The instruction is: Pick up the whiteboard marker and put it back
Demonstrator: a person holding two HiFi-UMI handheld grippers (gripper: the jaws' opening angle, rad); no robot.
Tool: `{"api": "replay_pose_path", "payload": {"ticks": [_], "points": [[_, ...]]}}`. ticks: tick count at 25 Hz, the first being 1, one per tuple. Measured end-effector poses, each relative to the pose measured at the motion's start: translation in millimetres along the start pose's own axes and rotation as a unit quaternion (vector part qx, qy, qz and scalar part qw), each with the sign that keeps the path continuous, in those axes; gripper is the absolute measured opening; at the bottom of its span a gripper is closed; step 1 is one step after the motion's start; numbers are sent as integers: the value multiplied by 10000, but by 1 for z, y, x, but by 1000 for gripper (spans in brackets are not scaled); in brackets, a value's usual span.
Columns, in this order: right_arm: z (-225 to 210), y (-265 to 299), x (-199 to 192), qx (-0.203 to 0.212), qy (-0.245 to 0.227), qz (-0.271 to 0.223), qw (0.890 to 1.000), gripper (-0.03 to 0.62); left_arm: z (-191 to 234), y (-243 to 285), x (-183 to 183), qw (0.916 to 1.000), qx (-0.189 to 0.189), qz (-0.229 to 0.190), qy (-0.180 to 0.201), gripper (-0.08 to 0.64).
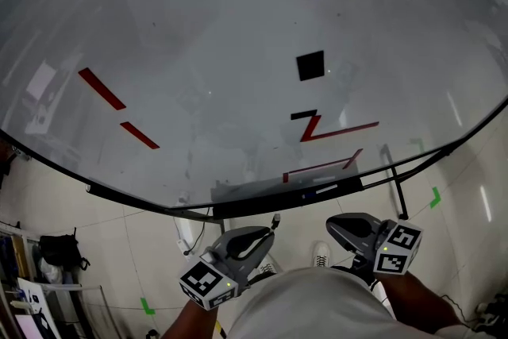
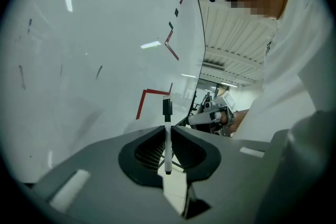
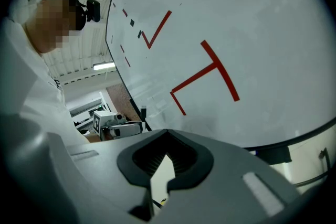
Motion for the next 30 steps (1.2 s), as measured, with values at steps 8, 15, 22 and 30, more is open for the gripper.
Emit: {"api": "replay_pose_path", "payload": {"ticks": [8,15,22,30], "points": [[0,2,0,-11,-28,11,10000,2,-1,3,0,10000,-55,3,6,55],[-2,1,-3,-46,18,-10,10000,2,2,5,1,10000,-87,17,-29,55],[-4,0,-1,-64,36,-48,10000,2,4,11,6,9999,-143,-36,-18,55],[-8,1,1,-115,61,-123,9998,2,6,14,9,9997,-167,51,168,55]]}}
Point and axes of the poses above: the fingertips, and each gripper's own axes: y forward along the fingers, z to its left, x out of its top, the point moved 3 cm from there along -y, backward along the fingers, and after that the axes turned 3 degrees about y, right-handed, at the moved point
